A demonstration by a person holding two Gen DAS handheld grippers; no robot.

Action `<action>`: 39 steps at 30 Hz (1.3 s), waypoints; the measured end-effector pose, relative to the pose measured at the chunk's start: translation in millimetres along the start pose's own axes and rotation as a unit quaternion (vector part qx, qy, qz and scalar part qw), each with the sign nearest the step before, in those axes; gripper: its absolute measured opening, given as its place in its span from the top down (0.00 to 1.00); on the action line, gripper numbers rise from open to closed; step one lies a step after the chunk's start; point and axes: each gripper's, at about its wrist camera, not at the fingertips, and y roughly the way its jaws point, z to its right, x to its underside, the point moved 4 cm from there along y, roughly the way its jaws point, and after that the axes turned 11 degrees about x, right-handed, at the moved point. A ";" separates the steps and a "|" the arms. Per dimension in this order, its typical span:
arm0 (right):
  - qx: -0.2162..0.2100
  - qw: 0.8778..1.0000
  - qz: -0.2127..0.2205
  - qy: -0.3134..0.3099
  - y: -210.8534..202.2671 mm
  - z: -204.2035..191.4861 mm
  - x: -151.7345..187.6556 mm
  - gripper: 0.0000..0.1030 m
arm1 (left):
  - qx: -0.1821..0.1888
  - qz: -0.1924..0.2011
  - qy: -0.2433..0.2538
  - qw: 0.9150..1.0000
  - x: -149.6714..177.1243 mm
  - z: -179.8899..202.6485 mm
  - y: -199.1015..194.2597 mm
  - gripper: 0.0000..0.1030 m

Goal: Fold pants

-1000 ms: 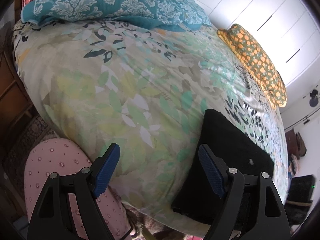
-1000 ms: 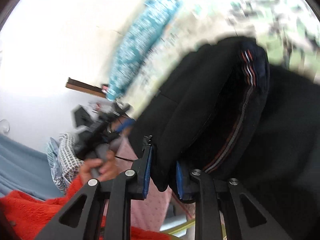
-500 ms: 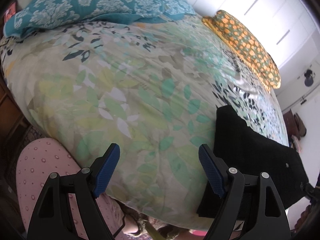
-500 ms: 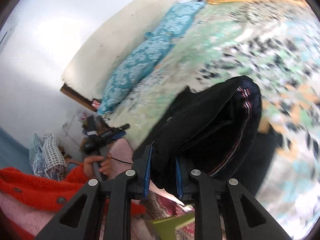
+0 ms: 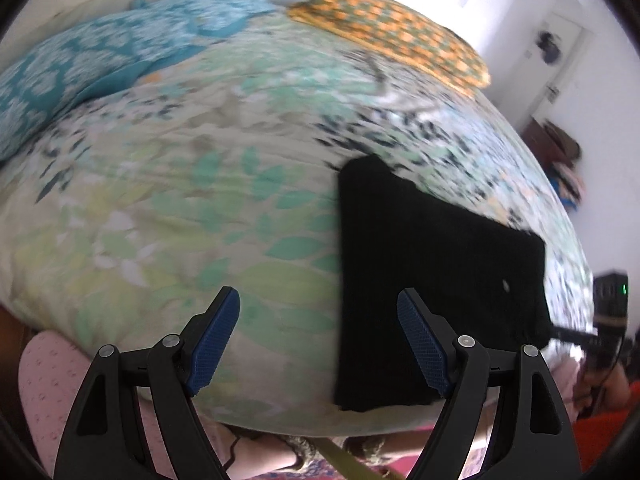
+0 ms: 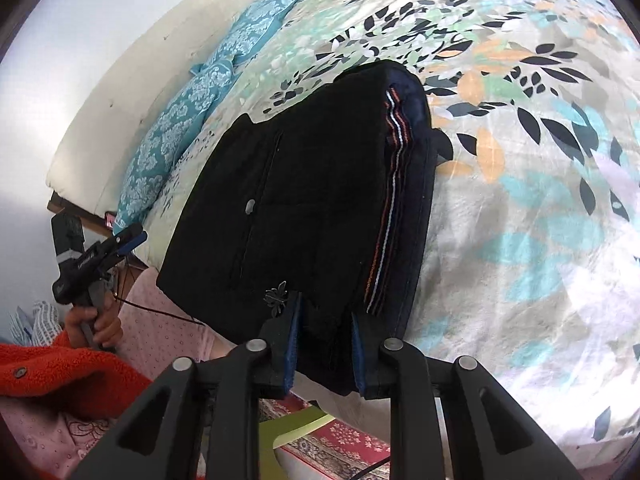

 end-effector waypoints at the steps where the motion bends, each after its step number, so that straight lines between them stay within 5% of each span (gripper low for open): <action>1: 0.008 1.000 -0.006 0.006 -2.5 3.2 -1.7 0.66 | 0.000 -0.015 0.026 1.000 2.4 12.4 8.3 0.20; 2: 0.018 1.000 -0.004 0.008 -8.6 5.6 -5.6 0.56 | -0.003 -0.027 0.048 0.998 5.0 22.9 16.2 0.20; 7: 0.070 0.992 0.090 -0.055 -66.9 -22.0 -58.3 0.55 | -0.019 -0.068 0.132 0.989 24.6 52.2 40.1 0.20; 10: 0.086 0.983 0.123 -0.102 -68.4 -48.0 -95.6 0.55 | -0.016 -0.085 0.154 0.984 31.4 59.4 47.6 0.20; 13: 0.107 0.980 0.115 -0.124 -32.9 -51.8 -114.7 0.49 | -0.016 -0.101 0.158 0.982 35.9 58.0 50.1 0.20; 15: 0.151 0.982 0.050 -0.105 15.7 -31.4 -116.7 0.47 | -0.013 -0.111 0.155 0.982 40.1 55.4 50.7 0.20; 16: 0.164 0.982 0.013 -0.087 37.0 -16.2 -111.2 0.47 | -0.011 -0.112 0.153 0.982 41.6 54.3 49.9 0.20; 19: 0.143 0.987 0.046 -0.062 19.3 -16.4 -106.7 0.47 | -0.009 -0.110 0.139 0.984 39.4 53.1 38.3 0.19; 23: 0.125 0.981 0.090 -0.119 -38.2 -63.1 -76.7 0.47 | 0.024 -0.079 0.083 0.993 23.3 54.1 16.9 0.12; 26: 0.078 0.980 0.085 -0.162 -55.6 -93.7 -33.7 0.47 | 0.008 -0.067 0.074 0.995 12.8 57.7 18.8 0.10; 31: 0.161 0.971 0.005 -0.176 -4.9 -75.5 22.5 0.47 | -0.031 -0.103 0.080 0.991 18.1 61.8 48.0 0.10; 39: 0.168 0.970 0.020 -0.174 -6.1 -75.7 26.9 0.47 | -0.062 -0.116 0.108 0.985 25.9 66.2 51.1 0.10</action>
